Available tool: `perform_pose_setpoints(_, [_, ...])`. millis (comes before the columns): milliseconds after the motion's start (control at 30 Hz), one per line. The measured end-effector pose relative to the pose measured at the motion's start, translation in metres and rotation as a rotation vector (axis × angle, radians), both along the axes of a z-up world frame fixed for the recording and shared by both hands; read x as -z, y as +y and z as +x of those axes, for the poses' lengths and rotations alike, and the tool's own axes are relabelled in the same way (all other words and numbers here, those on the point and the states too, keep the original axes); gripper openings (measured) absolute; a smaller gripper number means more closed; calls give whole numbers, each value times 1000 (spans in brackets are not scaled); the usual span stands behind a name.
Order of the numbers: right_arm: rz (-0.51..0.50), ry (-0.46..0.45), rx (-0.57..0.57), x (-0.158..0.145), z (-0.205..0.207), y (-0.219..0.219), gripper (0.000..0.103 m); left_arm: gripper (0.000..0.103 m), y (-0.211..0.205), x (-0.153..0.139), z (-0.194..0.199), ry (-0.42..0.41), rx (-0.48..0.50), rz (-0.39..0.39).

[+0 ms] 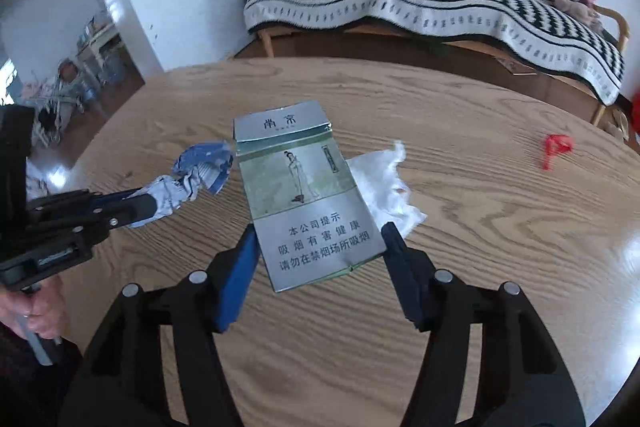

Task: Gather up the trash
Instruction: 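Grasp the blue crumpled wrapper with the left tool while the right tool grasps the cigarette pack, then carry the wrapper and cigarette pack to the bin and open both tools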

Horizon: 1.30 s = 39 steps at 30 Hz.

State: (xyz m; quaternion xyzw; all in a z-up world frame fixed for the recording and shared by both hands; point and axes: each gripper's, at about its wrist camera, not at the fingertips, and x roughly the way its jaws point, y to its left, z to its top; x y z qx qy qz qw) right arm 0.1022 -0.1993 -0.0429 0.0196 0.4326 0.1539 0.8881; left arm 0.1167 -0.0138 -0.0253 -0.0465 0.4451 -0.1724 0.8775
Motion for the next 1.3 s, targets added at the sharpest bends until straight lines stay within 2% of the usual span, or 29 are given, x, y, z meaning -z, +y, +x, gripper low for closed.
perform_pose_setpoints(300, [-1,-31,205,-23,-56,-89,61,20,-63,-19,-12,-44,102,3])
perform_pose_setpoints(400, [-6,-26,281,-24,-80,-128,61,20,-96,-22,-19,-47,144,5])
perform_pose_setpoints(600, [1,-29,455,-21,-154,-220,61,20,-180,-29,-47,-66,274,12])
perform_pose_setpoints(800, [12,-20,656,-7,-243,-316,61,20,-279,-31,-91,-76,429,20])
perform_pose_setpoints(967, [19,-32,840,3,-327,-385,61,20,-369,-20,-142,-70,588,14])
perform_pose_setpoints(1133, [28,-21,1031,21,-399,-439,61,19,-446,-15,-199,-84,744,-7])
perform_pose_setpoints(1300, [52,14,1175,42,-460,-479,61,20,-514,11,-253,-77,899,8])
